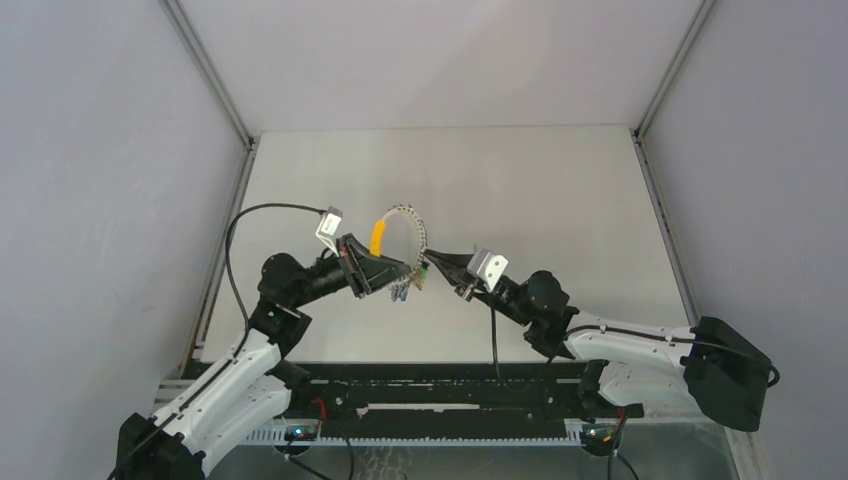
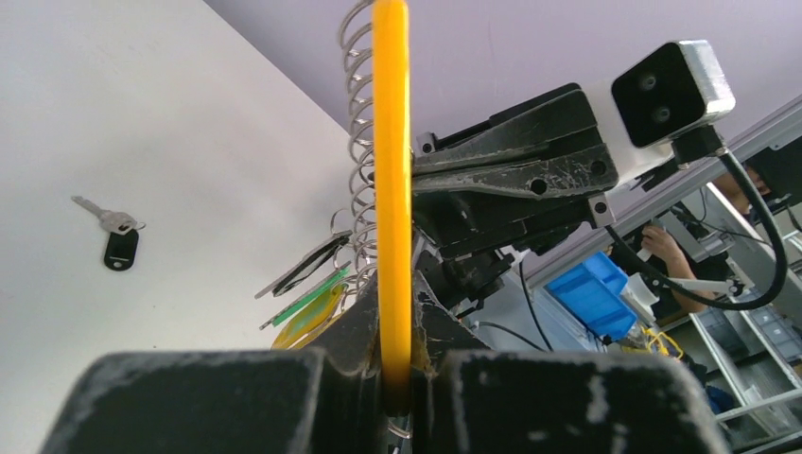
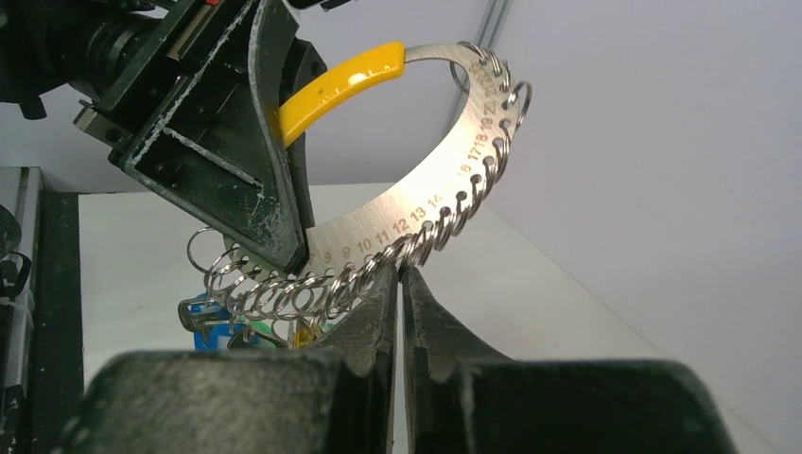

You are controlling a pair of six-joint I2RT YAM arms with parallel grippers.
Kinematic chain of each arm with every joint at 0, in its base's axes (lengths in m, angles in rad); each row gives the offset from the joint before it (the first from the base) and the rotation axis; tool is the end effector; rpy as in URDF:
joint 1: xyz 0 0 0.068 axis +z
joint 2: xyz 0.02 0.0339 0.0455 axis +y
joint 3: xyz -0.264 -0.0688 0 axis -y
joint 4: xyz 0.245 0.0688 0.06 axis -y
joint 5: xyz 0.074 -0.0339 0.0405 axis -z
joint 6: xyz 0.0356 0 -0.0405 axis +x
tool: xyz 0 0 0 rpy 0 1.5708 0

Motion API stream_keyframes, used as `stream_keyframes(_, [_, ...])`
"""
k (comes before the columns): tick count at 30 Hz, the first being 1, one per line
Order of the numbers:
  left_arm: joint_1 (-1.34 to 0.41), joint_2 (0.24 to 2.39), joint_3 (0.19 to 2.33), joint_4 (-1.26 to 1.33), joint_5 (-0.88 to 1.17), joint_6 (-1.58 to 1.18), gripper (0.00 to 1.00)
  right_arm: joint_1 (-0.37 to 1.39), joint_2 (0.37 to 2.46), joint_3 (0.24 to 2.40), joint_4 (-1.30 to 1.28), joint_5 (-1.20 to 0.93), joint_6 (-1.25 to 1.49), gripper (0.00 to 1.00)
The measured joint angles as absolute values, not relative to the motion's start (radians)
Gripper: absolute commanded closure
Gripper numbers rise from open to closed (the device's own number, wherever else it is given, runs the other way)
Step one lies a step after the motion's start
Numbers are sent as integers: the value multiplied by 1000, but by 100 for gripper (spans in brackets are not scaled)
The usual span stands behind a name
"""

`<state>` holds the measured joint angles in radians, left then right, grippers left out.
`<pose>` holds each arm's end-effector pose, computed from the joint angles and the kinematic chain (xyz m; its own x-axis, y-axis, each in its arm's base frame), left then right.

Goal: Put the keys on the keyring

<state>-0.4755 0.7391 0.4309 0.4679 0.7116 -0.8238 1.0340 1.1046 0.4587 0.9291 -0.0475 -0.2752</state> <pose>0.1460 -0.1013 0.2902 -0.5789 -0.3269 -0.7470 0.7288 0.2035 -0.6538 0.1204 0.2056 0.2804 0.3771 0.1029 -0.9204 -0.8097 0.5191 -0.2737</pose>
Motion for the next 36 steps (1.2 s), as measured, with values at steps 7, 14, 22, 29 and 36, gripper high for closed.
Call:
stream_keyframes(7, [-475,739,406,526,706,-855,96,1015,1148,459,997,-74,-274,100])
stream_keyframes(14, [-476,739,384,546,695,-859,61,981,1123,459,965,-113,-274,100])
stream_keyframes(22, [-476,736,373,522,654,-859,51,943,1071,463,886,-192,-269,100])
stream_keyframes(29, [-476,727,373,505,629,-845,67,916,1078,479,818,-268,-248,100])
stream_keyframes(36, [-476,725,368,507,621,-834,100,896,1122,485,817,-307,-207,100])
